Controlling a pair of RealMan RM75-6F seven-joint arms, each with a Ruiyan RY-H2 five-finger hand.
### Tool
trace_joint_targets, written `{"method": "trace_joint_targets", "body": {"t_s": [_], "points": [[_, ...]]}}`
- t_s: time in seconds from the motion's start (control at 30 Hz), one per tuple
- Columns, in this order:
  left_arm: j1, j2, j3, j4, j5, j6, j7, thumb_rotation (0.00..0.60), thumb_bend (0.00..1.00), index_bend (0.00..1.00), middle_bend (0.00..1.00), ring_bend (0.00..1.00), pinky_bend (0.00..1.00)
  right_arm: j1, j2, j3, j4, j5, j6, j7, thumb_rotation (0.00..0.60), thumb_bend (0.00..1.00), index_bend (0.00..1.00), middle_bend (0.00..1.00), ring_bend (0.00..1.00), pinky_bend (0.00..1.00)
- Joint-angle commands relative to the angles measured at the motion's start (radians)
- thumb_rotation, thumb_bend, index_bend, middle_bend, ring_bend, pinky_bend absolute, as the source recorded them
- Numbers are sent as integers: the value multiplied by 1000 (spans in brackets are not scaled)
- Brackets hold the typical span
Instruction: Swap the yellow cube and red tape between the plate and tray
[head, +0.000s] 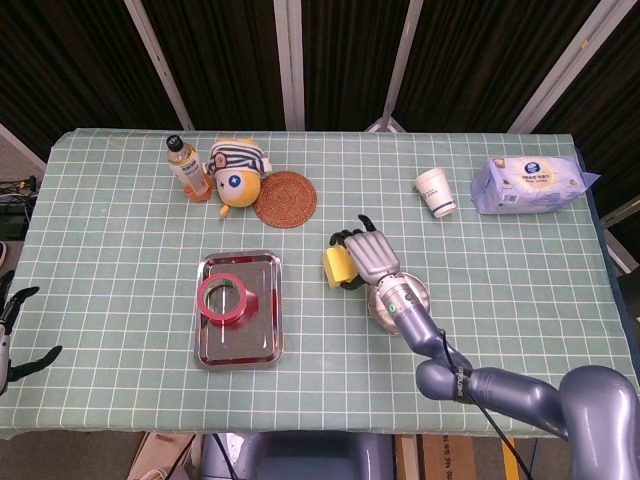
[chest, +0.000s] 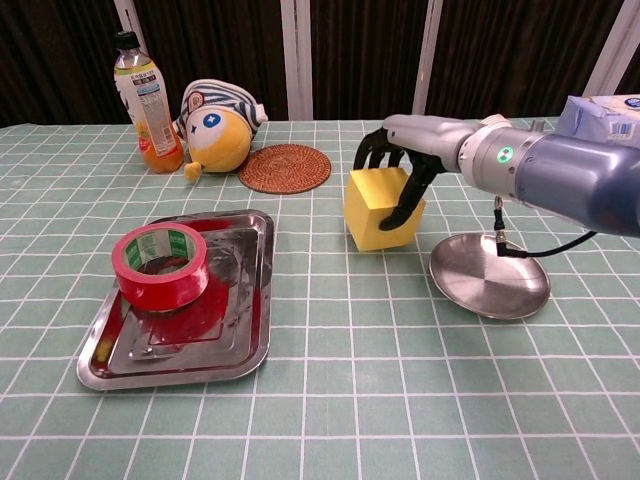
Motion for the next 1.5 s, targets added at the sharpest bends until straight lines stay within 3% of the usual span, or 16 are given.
{"method": "trace_joint_targets", "body": {"t_s": [0.03, 0.13, 0.3, 0.5, 0.6, 0.67, 0.8, 0.93, 1.03, 1.17, 1.3, 1.5], "points": [[0, 2, 1, 0, 3, 2, -8, 600, 0, 218, 0, 0, 107, 22, -34, -7, 16, 73, -4, -55, 600, 77, 0, 76, 93, 0], [1, 2, -2, 3, 1, 5, -10, 600, 0, 225, 0, 0, 110, 31, -26, -23, -4, 118, 6, -116, 600, 27, 0, 2, 16, 0], [-1, -6, -9, 15, 1, 13, -13, 600, 0, 225, 0, 0, 111, 23, 25, -48, -95, 148, 111, -230, 600, 21, 0, 0, 0, 0], [-9, -6, 3, 25, 30, 5, -13, 600, 0, 225, 0, 0, 111, -116, 276, -105, -425, 73, 296, -245, 600, 19, 0, 0, 0, 0], [-11, 3, 18, 26, 58, 2, -13, 600, 0, 222, 0, 0, 111, -243, 432, -173, -585, -14, 361, -141, 600, 19, 0, 0, 0, 0], [-13, 6, 25, 24, 71, -1, -2, 600, 0, 221, 0, 0, 111, -328, 497, -225, -626, -95, 408, -49, 600, 19, 0, 0, 0, 0], [-26, 23, 57, -5, 117, -34, -29, 600, 0, 217, 0, 0, 111, -527, 546, -365, -581, -324, 557, 163, 600, 19, 0, 0, 0, 0], [-81, 61, 85, -34, 150, -142, -84, 600, 0, 188, 0, 0, 111, -649, 538, -441, -486, -460, 652, 327, 600, 19, 0, 0, 0, 0], [-154, 96, 81, -67, 148, -262, -95, 600, 0, 168, 0, 0, 109, -683, 544, -449, -452, -486, 669, 377, 600, 19, 0, 0, 0, 0], [-267, 122, 26, -122, 78, -418, -70, 600, 0, 144, 0, 0, 31, -706, 547, -438, -444, -511, 687, 388, 600, 19, 0, 0, 0, 0], [-393, 112, -36, -171, -39, -587, -14, 600, 0, 140, 0, 0, 0, -719, 546, -422, -450, -503, 673, 366, 600, 19, 0, 0, 0, 0], [-532, 72, -84, -201, -206, -760, 29, 600, 0, 138, 0, 0, 0, -746, 534, -383, -489, -449, 681, 293, 600, 19, 0, 0, 0, 0]]}}
